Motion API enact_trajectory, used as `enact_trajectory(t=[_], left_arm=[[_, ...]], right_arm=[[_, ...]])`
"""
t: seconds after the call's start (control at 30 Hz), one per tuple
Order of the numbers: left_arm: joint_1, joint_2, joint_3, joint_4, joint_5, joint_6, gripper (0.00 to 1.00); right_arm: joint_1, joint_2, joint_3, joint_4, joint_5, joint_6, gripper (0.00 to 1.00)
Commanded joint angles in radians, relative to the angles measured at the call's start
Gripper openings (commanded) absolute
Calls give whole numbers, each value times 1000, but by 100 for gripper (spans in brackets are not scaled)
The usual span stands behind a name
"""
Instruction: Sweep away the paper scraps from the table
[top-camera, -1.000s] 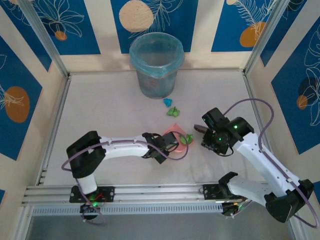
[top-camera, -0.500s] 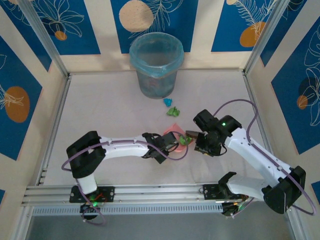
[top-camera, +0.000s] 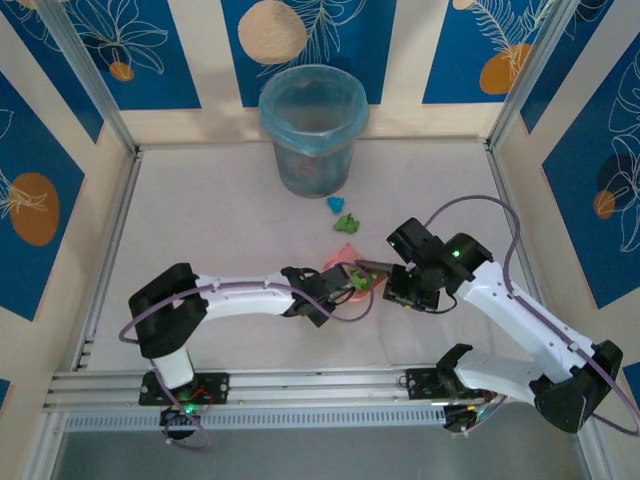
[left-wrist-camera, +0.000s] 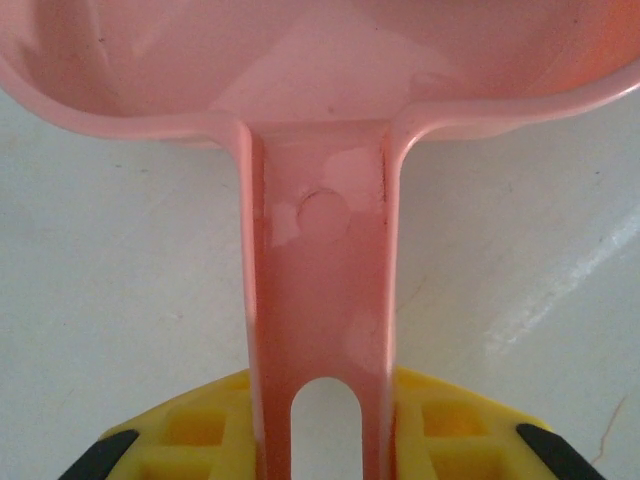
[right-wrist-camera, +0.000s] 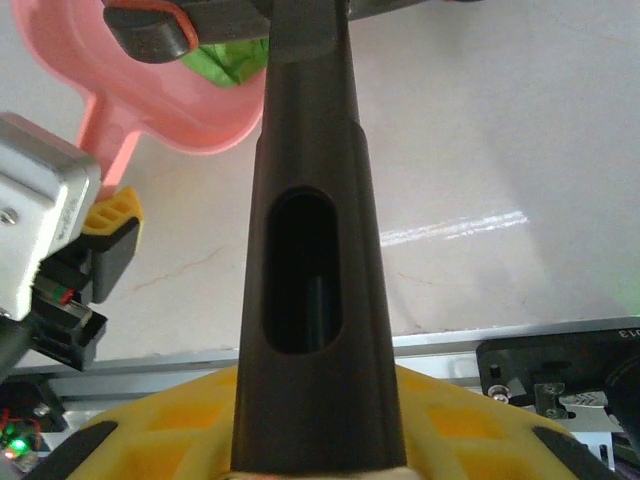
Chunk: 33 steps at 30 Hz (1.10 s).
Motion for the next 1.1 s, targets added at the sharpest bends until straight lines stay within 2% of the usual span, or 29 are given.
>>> enact_trajectory(t=[0.0,0.13,0.5,0.63,0.77,0.87,1.07], left_arm=[[6,-45,-18,29,-23,8,0],[10,-49,-23,37,-26,11,0],[11,-97,-17,30,35,10,0],[12,-132,-20,26,-1,16,0],[13,-168,-9,-7,-17,-1,0],[13,-180,36,-63,-25,-13,0],[14,-188,193,-214,-64,-25,0]], right_arm=[[-49,-52,48,23,-39,-46,0],[-128,-116,52,34,-49,-87,0],[-350,-290,-113,117,-10,-194,0],[-460,-365,-196,195,-103,-243,0],[-594,-363,-229,235,-201,-282,0],[-672,-365,-265,282,-289,-252,0],[-713,-361,-338,347,-368,-208,0]])
